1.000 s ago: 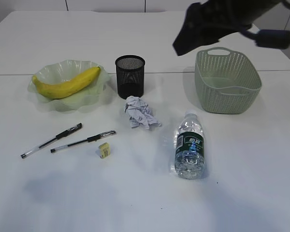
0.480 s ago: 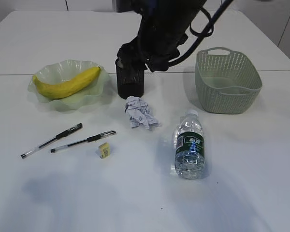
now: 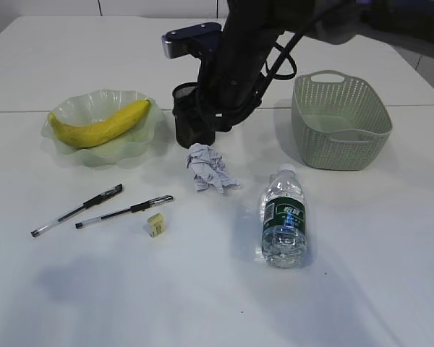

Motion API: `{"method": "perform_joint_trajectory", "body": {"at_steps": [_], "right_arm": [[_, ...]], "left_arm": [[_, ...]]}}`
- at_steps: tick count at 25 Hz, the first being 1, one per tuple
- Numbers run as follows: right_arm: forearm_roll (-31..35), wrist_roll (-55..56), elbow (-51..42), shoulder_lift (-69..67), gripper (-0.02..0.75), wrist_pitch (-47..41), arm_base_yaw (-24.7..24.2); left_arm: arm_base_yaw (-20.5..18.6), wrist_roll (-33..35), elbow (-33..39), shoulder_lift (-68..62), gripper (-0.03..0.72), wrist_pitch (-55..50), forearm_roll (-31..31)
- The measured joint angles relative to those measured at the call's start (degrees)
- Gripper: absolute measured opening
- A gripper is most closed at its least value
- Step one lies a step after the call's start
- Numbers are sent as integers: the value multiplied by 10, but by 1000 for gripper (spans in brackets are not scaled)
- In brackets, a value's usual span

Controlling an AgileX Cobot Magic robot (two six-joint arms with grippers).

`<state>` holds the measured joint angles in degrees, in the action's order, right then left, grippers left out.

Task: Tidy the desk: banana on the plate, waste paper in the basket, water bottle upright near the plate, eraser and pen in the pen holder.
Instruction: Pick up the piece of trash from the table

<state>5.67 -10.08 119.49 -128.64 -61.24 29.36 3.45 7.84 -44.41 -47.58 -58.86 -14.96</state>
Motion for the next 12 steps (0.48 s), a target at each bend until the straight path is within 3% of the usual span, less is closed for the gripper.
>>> {"method": "perform_joint_trajectory", "body": {"at_steps": [12], "right_arm": [[-22, 22, 2, -42, 663, 20, 0]], "left_arm": [[0, 0, 9, 0, 370, 26, 0]]}}
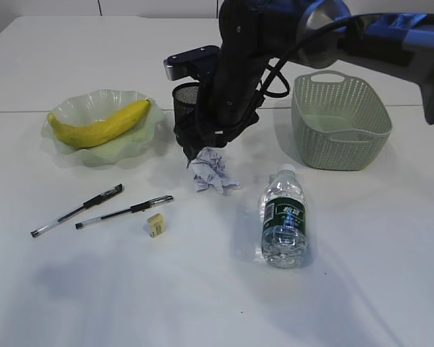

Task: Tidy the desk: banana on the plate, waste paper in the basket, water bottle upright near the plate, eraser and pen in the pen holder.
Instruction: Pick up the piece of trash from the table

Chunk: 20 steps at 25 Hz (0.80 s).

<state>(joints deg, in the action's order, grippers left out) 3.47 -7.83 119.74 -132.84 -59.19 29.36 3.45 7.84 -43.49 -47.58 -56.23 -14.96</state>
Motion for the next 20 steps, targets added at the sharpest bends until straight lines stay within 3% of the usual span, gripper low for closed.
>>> {"method": "perform_joint_trajectory", "body": {"at_steps": [20], "right_arm": [[-15, 28, 56, -86, 662, 29, 0]], "left_arm": [[0, 0, 0, 0, 370, 2, 0]]}}
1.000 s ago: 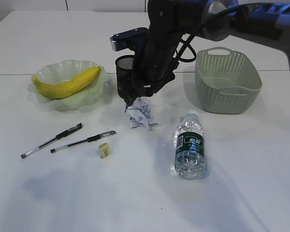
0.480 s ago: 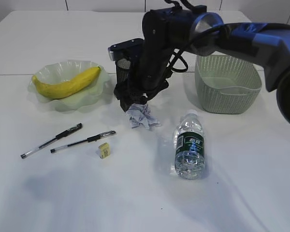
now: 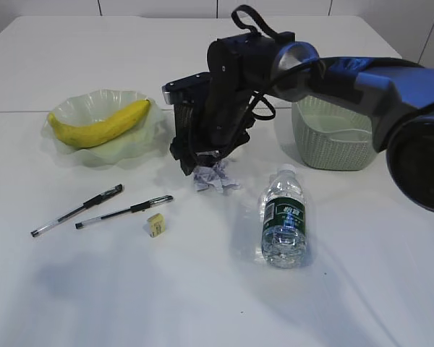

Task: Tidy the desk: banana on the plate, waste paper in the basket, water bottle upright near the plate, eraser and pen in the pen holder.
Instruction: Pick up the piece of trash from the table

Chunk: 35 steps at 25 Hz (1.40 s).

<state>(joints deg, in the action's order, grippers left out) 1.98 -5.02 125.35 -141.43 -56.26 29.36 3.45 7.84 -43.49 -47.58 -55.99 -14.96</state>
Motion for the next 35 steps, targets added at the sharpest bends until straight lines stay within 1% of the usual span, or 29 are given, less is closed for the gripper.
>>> {"method": "perform_joint_trajectory", "body": {"at_steps": [5, 7, 9, 14, 16, 18, 21, 25, 32, 35], "right_arm": [[-4, 2, 0, -7, 652, 4, 0], [-6, 2, 0, -7, 613, 5, 0], [-7, 2, 1, -7, 549, 5, 0], [-10, 2, 1, -7, 328, 6, 0], [-10, 2, 1, -7, 260, 6, 0], [-10, 3, 1, -7, 217, 6, 0], [-10, 3, 1, -7, 202, 5, 0], [-10, 3, 1, -7, 197, -18, 0], [23, 4, 22, 0, 195, -122, 0], [31, 4, 34, 5, 195, -136, 0]], "left_arm": [[0, 0, 0, 0, 370, 2, 0], [0, 0, 0, 0, 370, 4, 0], [0, 0, 0, 0, 370, 11, 0], [0, 0, 0, 0, 370, 16, 0], [0, 0, 0, 0, 370, 16, 0], [0, 0, 0, 0, 370, 16, 0], [0, 0, 0, 0, 370, 16, 0], [0, 0, 0, 0, 370, 16, 0], [0, 0, 0, 0, 370, 16, 0], [0, 0, 0, 0, 370, 16, 1]]}}
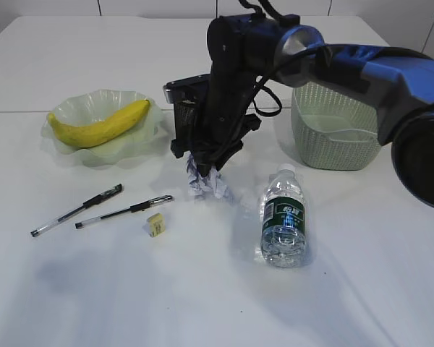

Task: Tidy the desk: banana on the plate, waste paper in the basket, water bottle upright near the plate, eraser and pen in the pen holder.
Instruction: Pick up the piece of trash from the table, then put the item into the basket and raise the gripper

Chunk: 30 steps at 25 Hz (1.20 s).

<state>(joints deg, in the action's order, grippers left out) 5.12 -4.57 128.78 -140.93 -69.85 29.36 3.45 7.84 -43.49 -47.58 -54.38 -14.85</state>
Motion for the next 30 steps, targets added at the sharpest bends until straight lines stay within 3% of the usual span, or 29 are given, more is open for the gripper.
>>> {"method": "perform_joint_trajectory", "body": {"at_steps": [8, 14, 22, 30], "right_arm": [[-5, 0, 7, 51, 195, -6, -1], [-9, -1, 9, 88, 194, -10, -31], [-10, 0, 9, 128, 193, -12, -134], [42, 6, 9, 136, 192, -14, -245]], "left_arm": [[0, 0, 0, 0, 370, -6, 3], [0, 0, 0, 0, 370, -18, 3], [0, 0, 0, 0, 363, -19, 3], [0, 0, 0, 0, 361, -25, 3]]}}
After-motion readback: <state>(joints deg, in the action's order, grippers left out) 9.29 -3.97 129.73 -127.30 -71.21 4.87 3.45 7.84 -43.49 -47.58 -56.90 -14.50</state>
